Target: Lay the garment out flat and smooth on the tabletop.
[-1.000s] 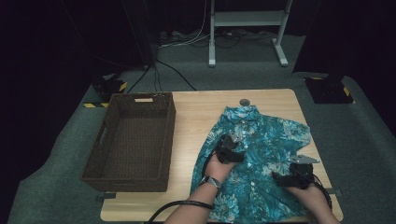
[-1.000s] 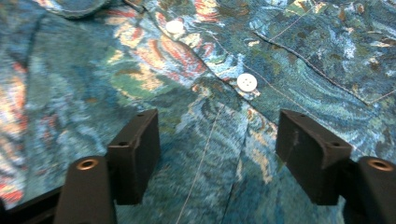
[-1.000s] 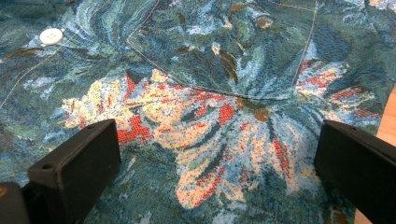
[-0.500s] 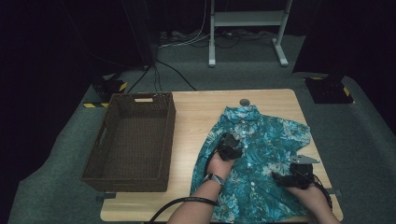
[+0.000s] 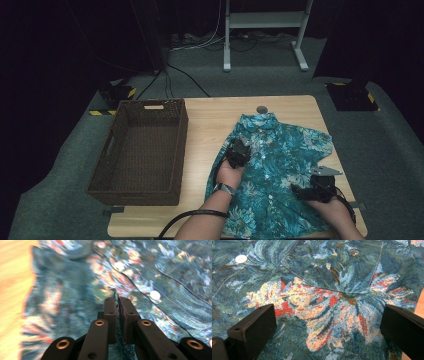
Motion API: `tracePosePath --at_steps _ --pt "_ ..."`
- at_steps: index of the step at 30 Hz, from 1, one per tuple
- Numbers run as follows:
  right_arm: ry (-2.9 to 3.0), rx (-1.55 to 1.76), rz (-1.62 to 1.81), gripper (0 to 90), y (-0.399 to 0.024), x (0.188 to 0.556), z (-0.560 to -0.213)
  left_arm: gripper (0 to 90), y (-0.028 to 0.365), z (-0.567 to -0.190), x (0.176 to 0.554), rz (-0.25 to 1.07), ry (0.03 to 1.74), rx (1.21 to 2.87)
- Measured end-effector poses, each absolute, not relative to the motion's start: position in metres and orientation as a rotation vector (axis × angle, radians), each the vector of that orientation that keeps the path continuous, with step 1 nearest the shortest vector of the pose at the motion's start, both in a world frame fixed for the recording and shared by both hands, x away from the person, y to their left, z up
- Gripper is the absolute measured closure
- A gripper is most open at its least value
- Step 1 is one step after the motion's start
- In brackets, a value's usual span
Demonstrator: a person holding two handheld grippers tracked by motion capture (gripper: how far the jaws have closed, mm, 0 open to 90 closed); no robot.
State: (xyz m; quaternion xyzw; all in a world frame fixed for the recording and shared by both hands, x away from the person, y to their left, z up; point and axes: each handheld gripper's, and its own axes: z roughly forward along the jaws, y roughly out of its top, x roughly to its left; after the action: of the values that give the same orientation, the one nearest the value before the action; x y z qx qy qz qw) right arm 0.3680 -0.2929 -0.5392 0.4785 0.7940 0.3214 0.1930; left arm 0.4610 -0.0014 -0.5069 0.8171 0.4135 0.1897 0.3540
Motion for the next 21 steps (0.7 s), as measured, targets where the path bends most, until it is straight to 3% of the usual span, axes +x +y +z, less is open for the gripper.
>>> tracePosePath --at_steps 21 --pt "2.219 1.349 0.901 0.4 -0.292 0.367 -0.539 82.4 0.073 -0.446 0.455 0.630 1.192 1.954"
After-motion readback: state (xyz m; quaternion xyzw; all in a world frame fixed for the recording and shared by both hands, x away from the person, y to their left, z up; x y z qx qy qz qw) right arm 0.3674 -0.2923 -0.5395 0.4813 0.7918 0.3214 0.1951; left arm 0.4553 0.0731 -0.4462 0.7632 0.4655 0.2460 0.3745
